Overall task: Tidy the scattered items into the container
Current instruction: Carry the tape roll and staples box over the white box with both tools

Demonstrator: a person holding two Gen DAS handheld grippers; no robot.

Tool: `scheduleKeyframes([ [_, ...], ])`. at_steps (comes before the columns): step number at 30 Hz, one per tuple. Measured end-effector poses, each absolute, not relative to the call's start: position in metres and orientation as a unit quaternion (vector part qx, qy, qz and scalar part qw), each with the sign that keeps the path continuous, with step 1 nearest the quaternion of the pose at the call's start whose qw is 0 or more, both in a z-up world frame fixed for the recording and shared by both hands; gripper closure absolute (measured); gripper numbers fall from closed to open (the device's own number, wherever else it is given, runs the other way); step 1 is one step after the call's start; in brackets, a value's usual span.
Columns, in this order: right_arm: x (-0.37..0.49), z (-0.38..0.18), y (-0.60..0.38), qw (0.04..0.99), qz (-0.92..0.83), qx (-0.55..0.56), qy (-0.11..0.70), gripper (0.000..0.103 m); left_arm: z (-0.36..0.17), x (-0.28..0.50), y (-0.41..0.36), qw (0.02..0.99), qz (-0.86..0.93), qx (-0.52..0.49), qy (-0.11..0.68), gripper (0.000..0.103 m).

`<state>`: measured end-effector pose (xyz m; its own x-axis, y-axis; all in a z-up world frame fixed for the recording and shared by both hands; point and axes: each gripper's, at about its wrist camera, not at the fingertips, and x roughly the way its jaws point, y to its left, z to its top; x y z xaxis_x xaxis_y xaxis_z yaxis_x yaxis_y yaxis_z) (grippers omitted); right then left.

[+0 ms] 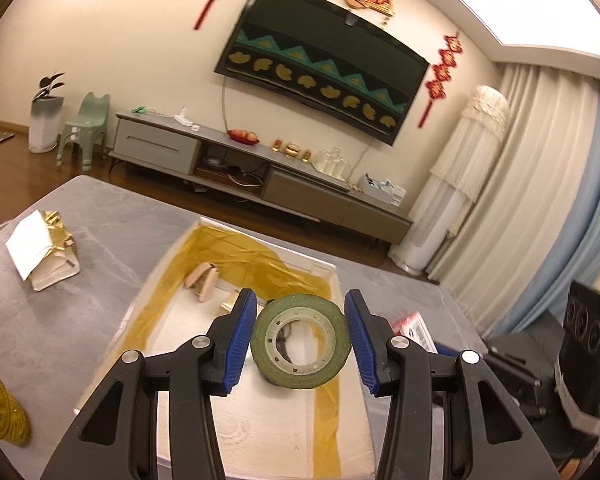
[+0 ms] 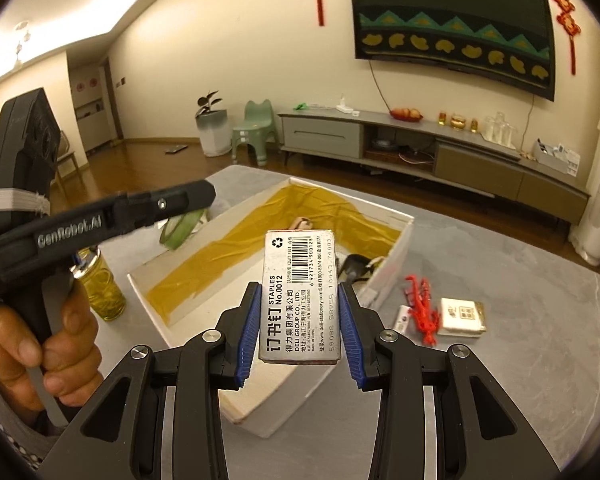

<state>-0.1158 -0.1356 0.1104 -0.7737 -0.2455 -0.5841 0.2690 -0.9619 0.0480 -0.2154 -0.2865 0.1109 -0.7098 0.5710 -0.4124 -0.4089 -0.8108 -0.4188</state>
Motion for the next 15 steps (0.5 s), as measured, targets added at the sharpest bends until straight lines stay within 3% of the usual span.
scheduleKeyframes([
  [15, -0.194, 0.104, -0.194, 0.153, -0.914, 0.373, 0.044, 0.063, 0.076, -0.259, -0.336, 0.213, 0.875, -0.351, -0.257, 0.056],
])
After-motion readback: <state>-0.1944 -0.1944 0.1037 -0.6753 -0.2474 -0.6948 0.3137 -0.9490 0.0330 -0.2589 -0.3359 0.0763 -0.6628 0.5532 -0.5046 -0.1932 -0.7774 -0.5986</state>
